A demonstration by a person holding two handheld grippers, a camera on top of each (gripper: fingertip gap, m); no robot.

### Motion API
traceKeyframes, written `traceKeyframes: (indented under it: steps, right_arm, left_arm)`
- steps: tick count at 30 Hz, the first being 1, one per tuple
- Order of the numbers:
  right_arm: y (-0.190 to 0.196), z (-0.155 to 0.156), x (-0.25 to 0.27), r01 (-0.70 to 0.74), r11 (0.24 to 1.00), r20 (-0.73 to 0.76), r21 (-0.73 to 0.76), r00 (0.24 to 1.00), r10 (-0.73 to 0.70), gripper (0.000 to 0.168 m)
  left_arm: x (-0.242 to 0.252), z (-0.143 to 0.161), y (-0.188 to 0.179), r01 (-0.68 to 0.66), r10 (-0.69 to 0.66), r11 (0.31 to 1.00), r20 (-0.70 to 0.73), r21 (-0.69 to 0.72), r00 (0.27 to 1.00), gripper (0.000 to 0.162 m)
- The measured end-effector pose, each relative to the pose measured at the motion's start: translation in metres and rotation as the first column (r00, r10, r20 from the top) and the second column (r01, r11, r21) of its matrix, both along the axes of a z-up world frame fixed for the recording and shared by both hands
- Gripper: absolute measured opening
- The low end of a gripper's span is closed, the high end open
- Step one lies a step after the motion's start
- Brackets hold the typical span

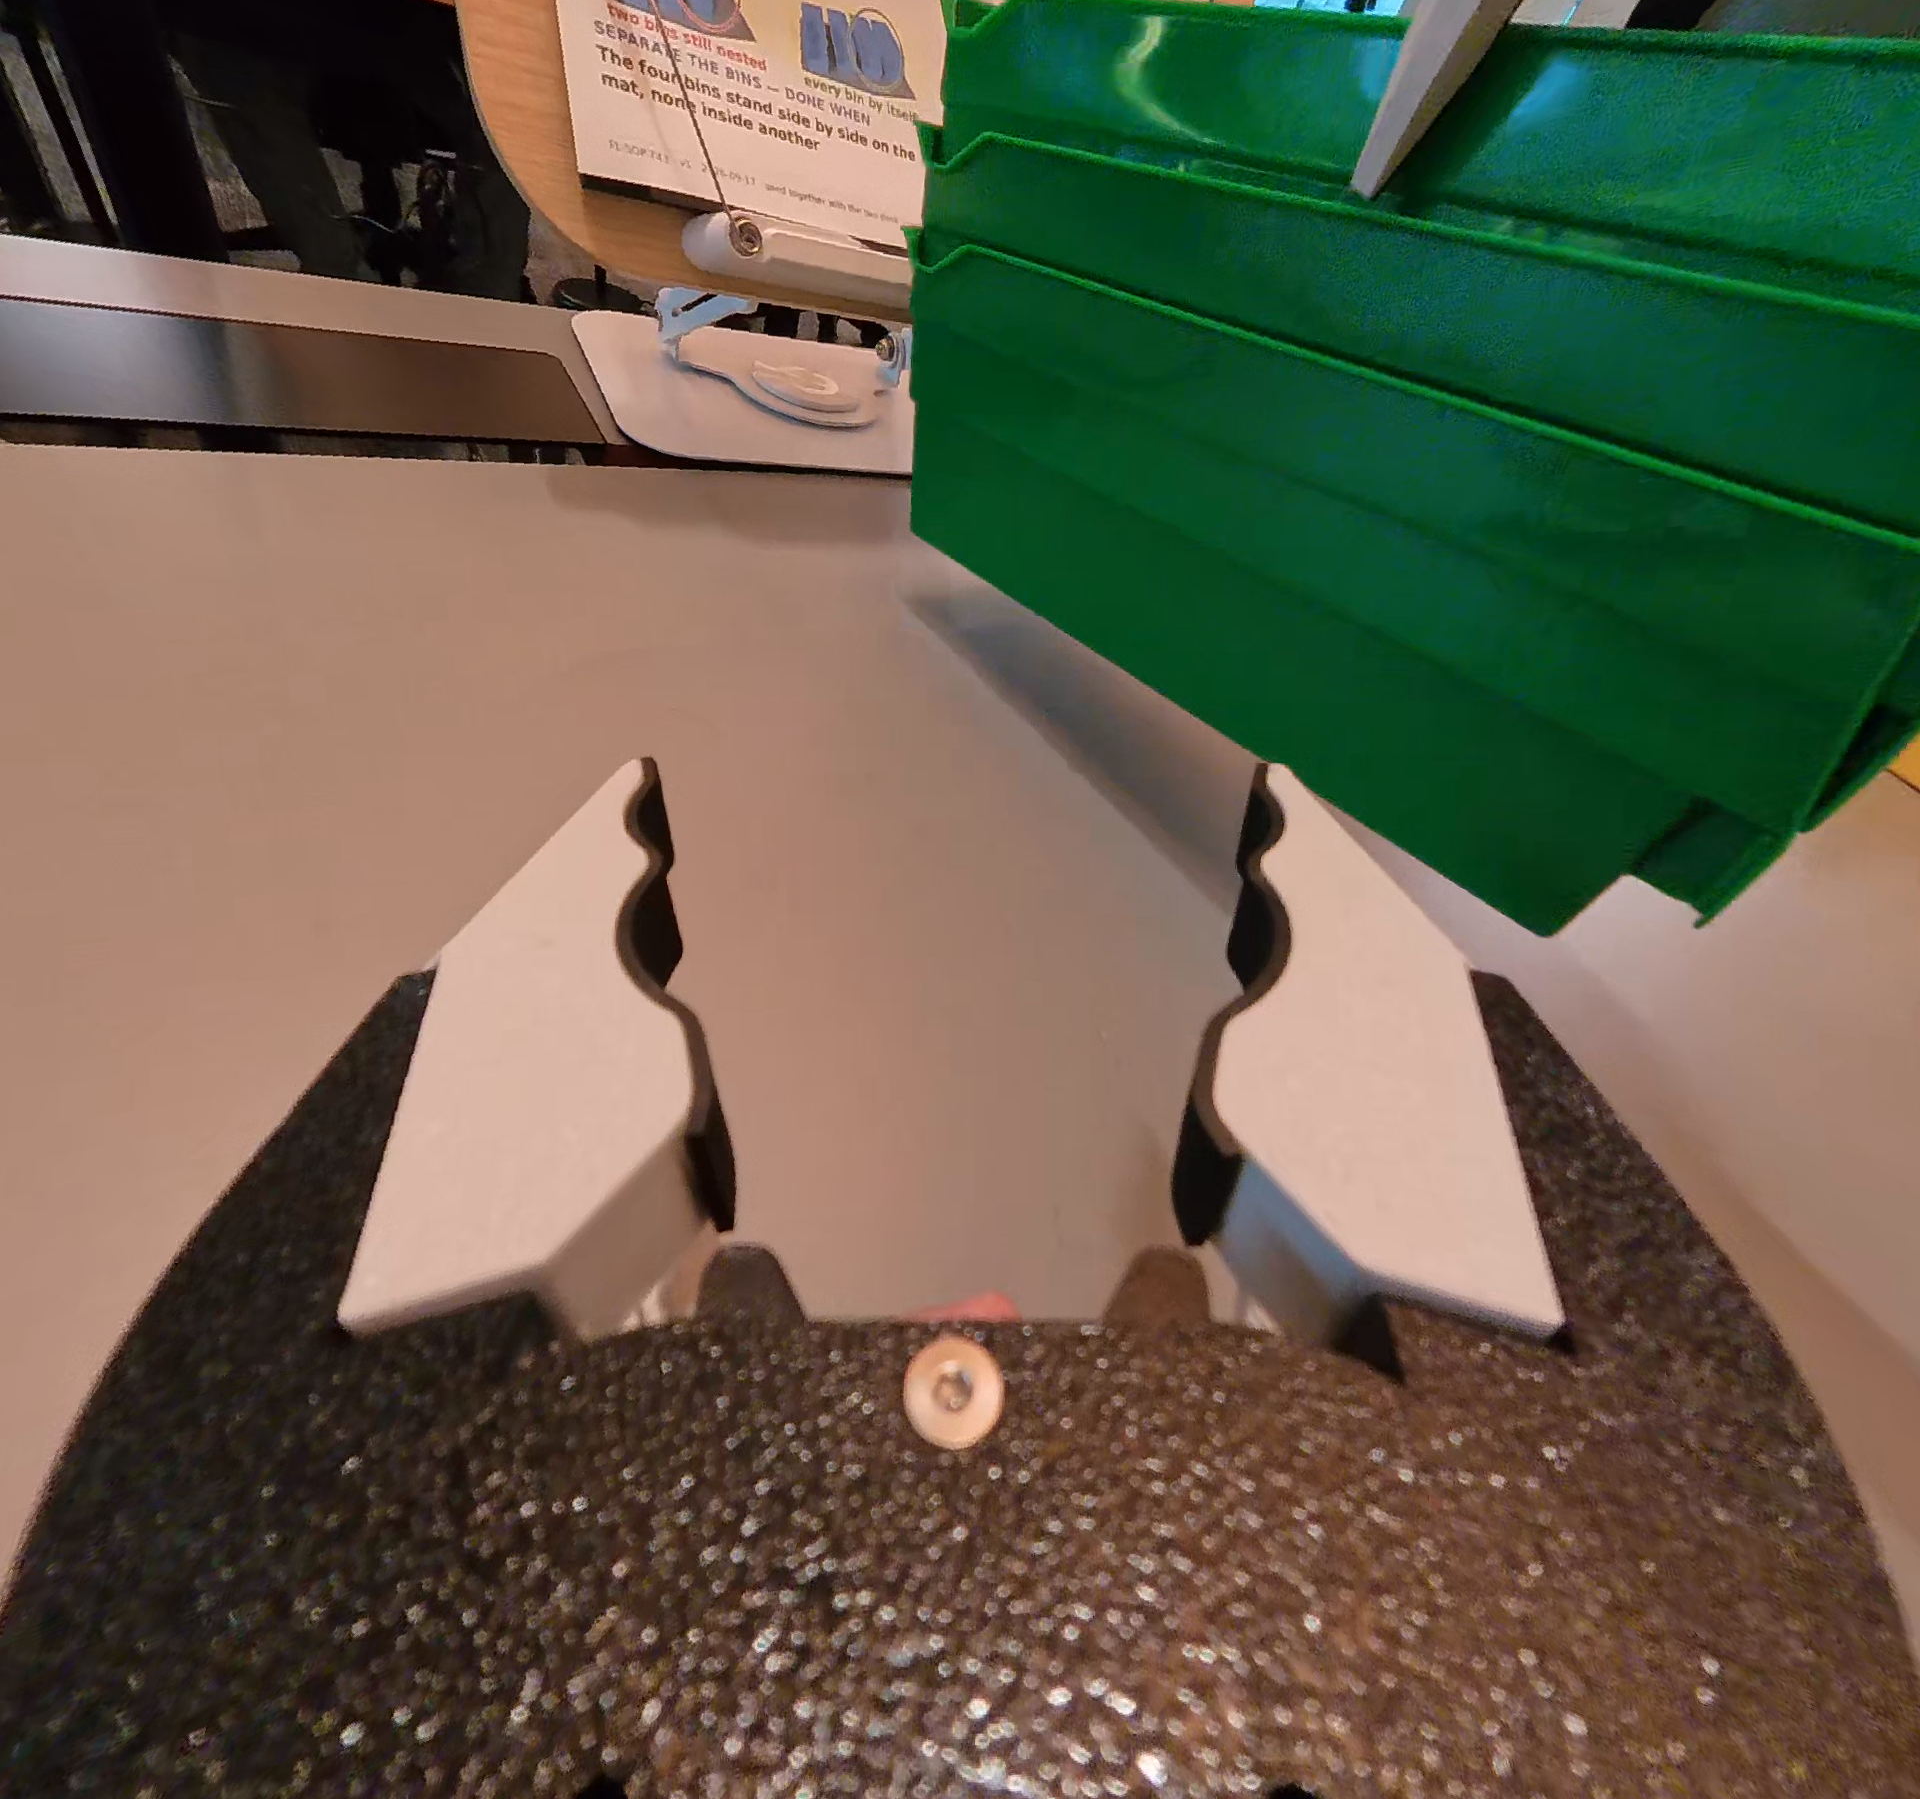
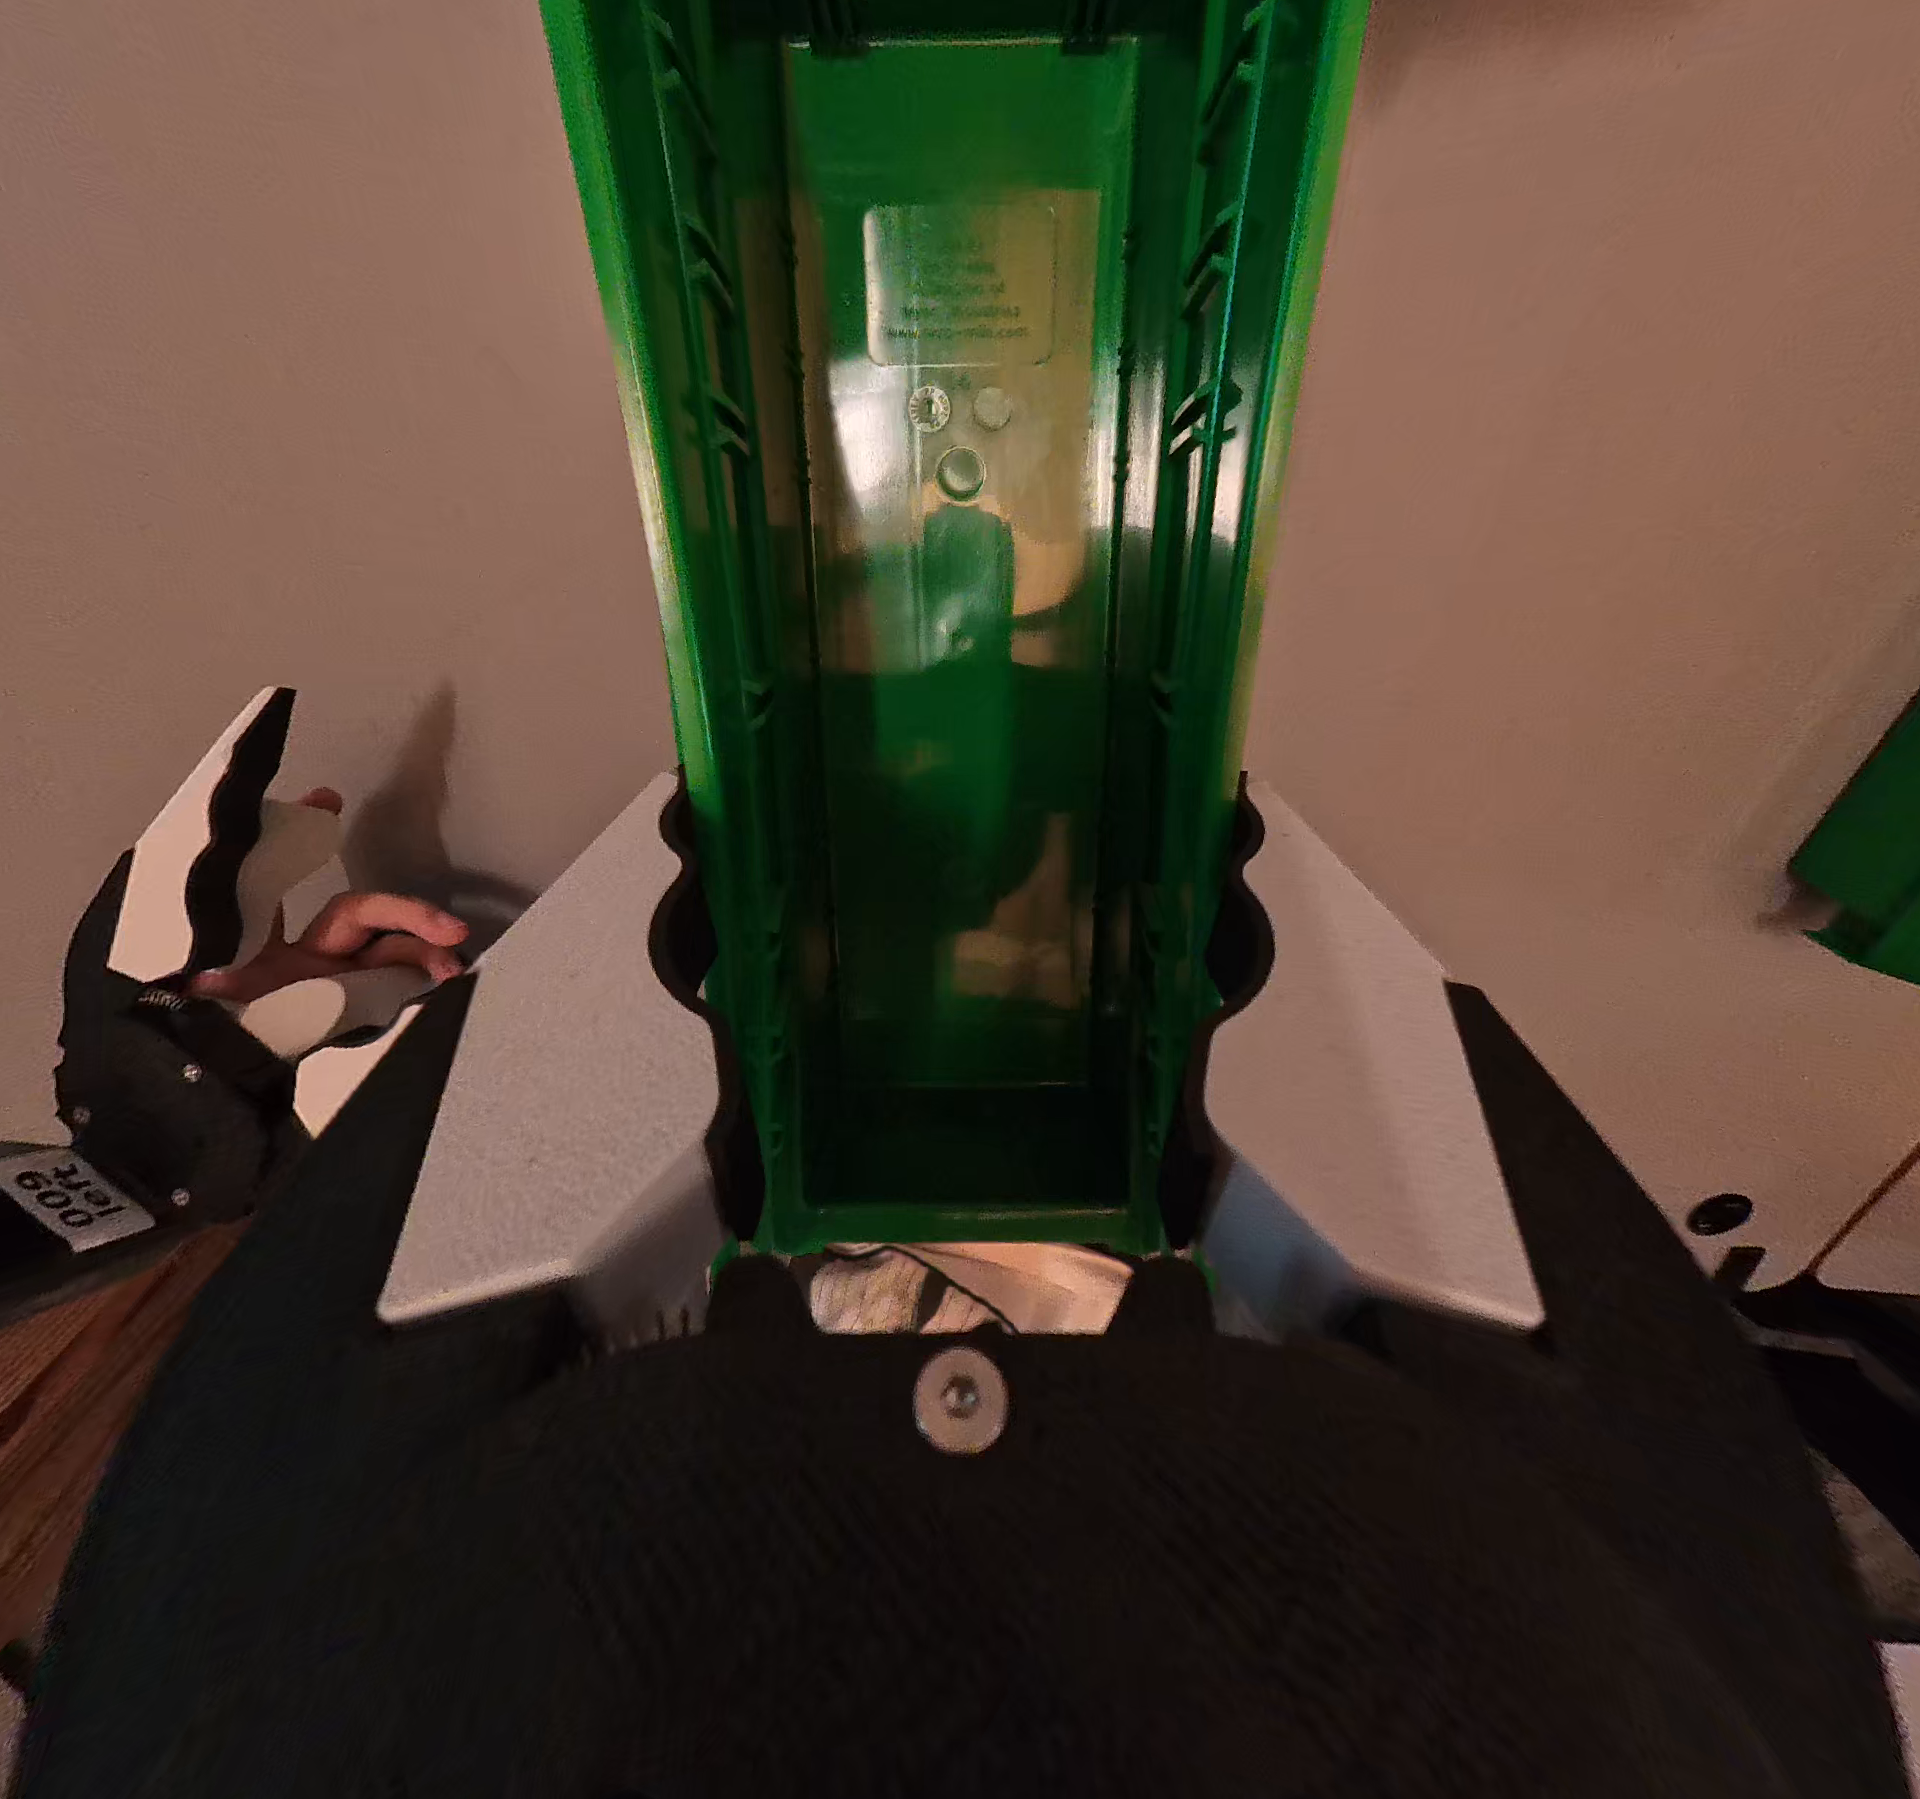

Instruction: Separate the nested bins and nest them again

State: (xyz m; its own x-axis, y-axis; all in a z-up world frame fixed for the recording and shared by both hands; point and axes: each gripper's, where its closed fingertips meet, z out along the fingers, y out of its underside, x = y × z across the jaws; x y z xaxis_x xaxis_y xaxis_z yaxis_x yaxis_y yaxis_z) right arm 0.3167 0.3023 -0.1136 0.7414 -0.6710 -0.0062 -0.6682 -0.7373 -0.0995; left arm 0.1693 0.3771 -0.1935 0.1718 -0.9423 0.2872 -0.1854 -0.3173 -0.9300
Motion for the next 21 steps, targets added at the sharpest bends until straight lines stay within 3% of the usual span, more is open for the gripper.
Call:
traceKeyframes:
  steps: [9, 21]
  right_arm:
    - [-0.003, -0.03, -0.008, 0.003, 1.0, -0.053, -0.024, 0.999, -0.004, 0.095]
    - [0.015, -0.006, 0.0, -0.002, 0.995, 0.026, 0.097, 1.0, -0.001, 0.093]
  left_arm:
    - [0.0, -0.001, 0.0, 0.004, -0.004, 1.0, -0.007, -0.002, 1.0, 0.107]
    - [0.003, 0.0, -0.007, 0.022, -0.022, 1.0, -0.009, -0.003, 1.0, 0.106]
